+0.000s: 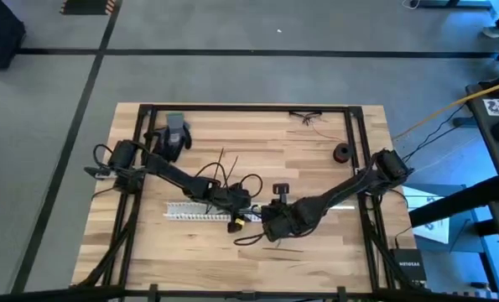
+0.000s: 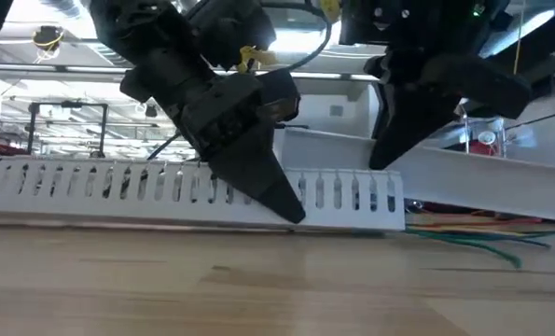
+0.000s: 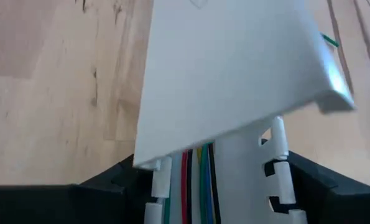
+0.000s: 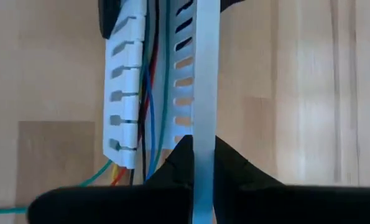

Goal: Ziptie cables
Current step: Close the white cable duct

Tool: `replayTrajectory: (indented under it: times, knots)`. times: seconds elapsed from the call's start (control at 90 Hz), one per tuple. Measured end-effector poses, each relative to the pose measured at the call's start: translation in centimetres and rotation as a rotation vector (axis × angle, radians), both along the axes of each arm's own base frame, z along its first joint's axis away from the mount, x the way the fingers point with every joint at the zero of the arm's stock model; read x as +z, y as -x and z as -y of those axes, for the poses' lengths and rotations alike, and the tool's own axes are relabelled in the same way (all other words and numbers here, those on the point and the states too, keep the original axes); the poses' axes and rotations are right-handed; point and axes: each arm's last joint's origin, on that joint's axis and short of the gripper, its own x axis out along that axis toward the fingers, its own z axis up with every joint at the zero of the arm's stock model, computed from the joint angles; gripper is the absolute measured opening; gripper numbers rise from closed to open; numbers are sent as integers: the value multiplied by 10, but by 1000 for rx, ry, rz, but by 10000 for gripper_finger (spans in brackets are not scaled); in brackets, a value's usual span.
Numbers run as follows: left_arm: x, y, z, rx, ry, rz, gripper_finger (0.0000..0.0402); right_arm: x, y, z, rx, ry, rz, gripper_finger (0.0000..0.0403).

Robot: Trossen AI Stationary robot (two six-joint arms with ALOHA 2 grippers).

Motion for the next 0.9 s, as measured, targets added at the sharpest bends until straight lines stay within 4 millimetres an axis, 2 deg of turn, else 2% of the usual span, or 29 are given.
replayTrajectory:
  times: [0.133,0.244,0.644,0.9]
  knots:
    - [0,0,0,0,-3,-1,235,1,-4,-2,-21,-25,54,25]
    - [0,0,0,3,-7,0,235,0,-4,-3,-14,-51,43,44]
    - [0,0,-1,11,-47,4,235,-2,-5,-11,71,-223,-13,182]
    - [1,0,-2,12,-43,7,235,-4,-3,-9,66,-202,-33,197]
